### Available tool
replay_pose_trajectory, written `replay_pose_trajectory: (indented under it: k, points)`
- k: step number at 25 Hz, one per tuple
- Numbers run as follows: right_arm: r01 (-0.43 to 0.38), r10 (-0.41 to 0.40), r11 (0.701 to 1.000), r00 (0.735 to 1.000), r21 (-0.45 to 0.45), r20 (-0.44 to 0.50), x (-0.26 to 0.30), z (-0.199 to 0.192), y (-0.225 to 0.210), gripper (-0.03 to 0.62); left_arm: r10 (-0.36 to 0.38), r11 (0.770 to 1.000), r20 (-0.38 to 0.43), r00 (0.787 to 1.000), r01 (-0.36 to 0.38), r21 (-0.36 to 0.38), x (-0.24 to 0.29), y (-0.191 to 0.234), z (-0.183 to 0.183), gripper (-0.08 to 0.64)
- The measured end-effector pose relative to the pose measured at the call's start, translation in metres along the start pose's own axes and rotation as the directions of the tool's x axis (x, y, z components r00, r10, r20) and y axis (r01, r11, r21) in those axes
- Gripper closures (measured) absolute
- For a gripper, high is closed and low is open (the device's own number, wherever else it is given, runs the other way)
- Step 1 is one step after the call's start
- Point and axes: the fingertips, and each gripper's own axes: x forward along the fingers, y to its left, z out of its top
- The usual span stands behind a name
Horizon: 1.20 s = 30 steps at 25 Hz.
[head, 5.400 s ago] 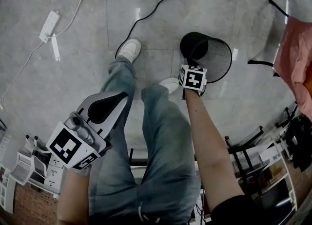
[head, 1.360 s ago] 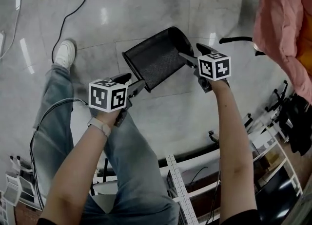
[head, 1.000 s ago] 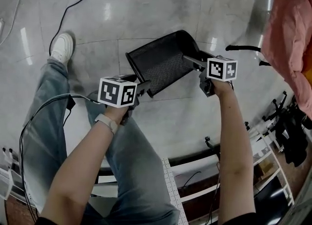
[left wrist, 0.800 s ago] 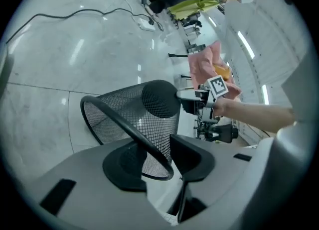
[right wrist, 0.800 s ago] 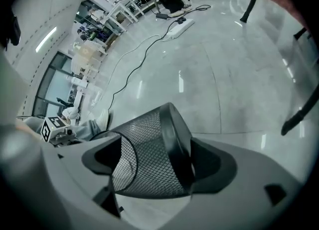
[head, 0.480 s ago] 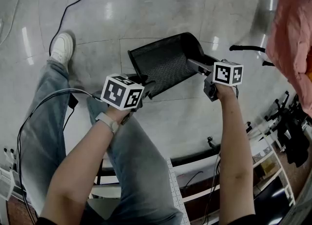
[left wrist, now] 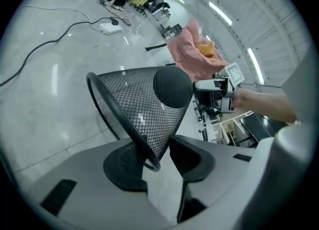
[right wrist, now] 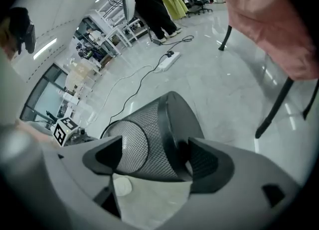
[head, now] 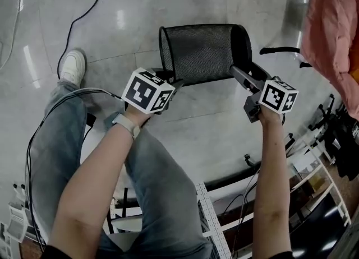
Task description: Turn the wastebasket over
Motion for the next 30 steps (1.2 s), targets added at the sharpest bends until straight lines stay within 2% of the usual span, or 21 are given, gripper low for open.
replay_pose_trajectory:
  k: [4, 7, 10, 14, 16, 19, 24, 27, 30]
  points:
    - [0.020, -0.018, 0.999, 0.999, -0.036, 0.047, -0.001, 0.019, 0.013, 0.179, -0.015, 1.000, -0.007, 1.000, 0.015, 0.021, -0.001, 0.017, 0.014, 0.422]
    - [0.028, -0.023, 0.997, 0.998, -0.067, 0.063, -0.003, 0.024, 0.031, 0.187, -0.036, 0.999, -0.019, 0.999, 0.036, -0.024, -0.006, 0.026, 0.007, 0.419]
    - [0.083, -0.078, 0.983, 0.996, -0.163, 0.040, -0.006, 0.018, 0.050, 0.250, -0.031, 0.996, -0.029, 0.999, 0.028, -0.079, -0.013, 0.035, -0.008, 0.405]
    - [0.200, -0.221, 0.923, 0.975, -0.328, -0.027, 0.011, -0.012, 0.070, 0.257, 0.048, 0.997, -0.078, 0.996, -0.053, -0.064, -0.029, 0.052, -0.028, 0.402]
    - [0.239, -0.262, 0.897, 0.965, -0.371, -0.011, 0.017, -0.018, 0.084, 0.261, 0.069, 0.994, -0.102, 0.992, -0.077, -0.073, -0.034, 0.060, -0.038, 0.391]
    - [0.271, -0.283, 0.859, 0.958, -0.435, 0.039, 0.020, -0.013, 0.108, 0.263, 0.053, 0.992, -0.110, 0.993, -0.065, -0.107, -0.035, 0.069, -0.050, 0.380]
    - [0.276, -0.291, 0.826, 0.956, -0.491, 0.048, 0.026, -0.005, 0.144, 0.290, 0.040, 0.984, -0.103, 0.994, -0.057, -0.168, -0.047, 0.086, -0.064, 0.359]
    - [0.306, -0.324, 0.780, 0.944, -0.546, 0.065, 0.033, -0.002, 0.165, 0.290, 0.038, 0.971, -0.092, 0.995, -0.058, -0.231, -0.054, 0.094, -0.072, 0.345]
    - [0.332, -0.359, 0.720, 0.930, -0.610, 0.082, 0.041, -0.003, 0.188, 0.290, 0.035, 0.944, -0.071, 0.997, -0.057, -0.325, -0.063, 0.099, -0.086, 0.344]
